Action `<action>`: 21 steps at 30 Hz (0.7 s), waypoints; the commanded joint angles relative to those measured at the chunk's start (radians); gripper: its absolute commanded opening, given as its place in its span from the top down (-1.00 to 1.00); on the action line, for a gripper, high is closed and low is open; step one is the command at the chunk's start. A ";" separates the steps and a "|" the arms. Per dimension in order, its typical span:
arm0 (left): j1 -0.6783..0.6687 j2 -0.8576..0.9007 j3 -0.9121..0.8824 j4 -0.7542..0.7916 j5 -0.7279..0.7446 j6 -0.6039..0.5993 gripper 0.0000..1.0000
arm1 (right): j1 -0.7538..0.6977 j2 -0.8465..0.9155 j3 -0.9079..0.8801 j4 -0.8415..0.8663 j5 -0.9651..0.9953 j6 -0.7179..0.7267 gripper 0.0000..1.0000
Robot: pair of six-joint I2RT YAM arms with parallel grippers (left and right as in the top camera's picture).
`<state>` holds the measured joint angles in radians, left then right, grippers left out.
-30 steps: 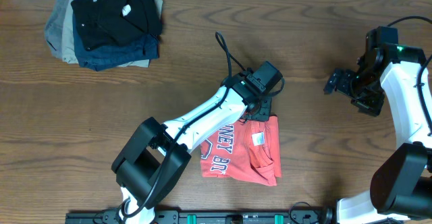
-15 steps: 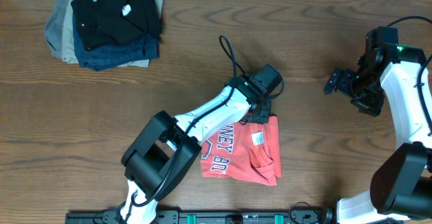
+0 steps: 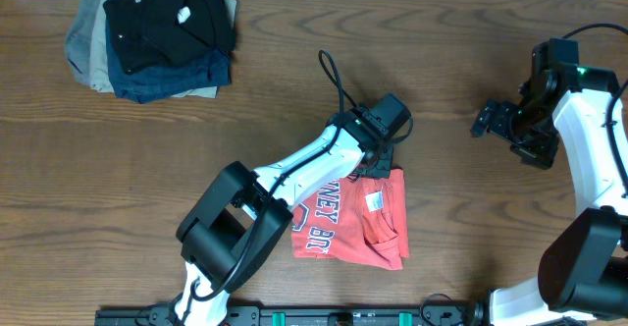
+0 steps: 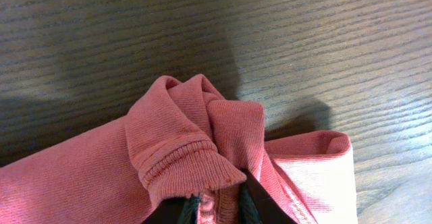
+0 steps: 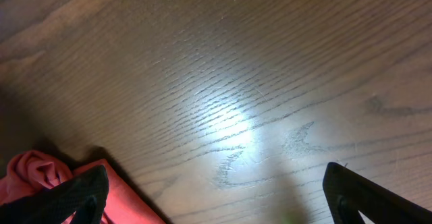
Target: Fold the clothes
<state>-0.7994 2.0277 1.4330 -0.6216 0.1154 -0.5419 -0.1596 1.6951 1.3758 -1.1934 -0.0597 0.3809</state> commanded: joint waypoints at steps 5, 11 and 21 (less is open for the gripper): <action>0.004 -0.035 0.014 -0.005 -0.023 0.011 0.80 | -0.003 0.005 0.013 -0.002 -0.004 -0.012 -0.99; 0.001 -0.050 0.014 -0.021 -0.023 0.011 0.88 | -0.003 0.005 0.013 -0.002 -0.004 -0.012 -0.98; -0.009 -0.122 0.020 -0.046 -0.022 0.011 0.88 | -0.003 0.005 0.013 -0.002 -0.004 -0.012 -0.98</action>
<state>-0.8013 1.9656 1.4330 -0.6621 0.1070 -0.5415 -0.1596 1.6955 1.3758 -1.1934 -0.0597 0.3805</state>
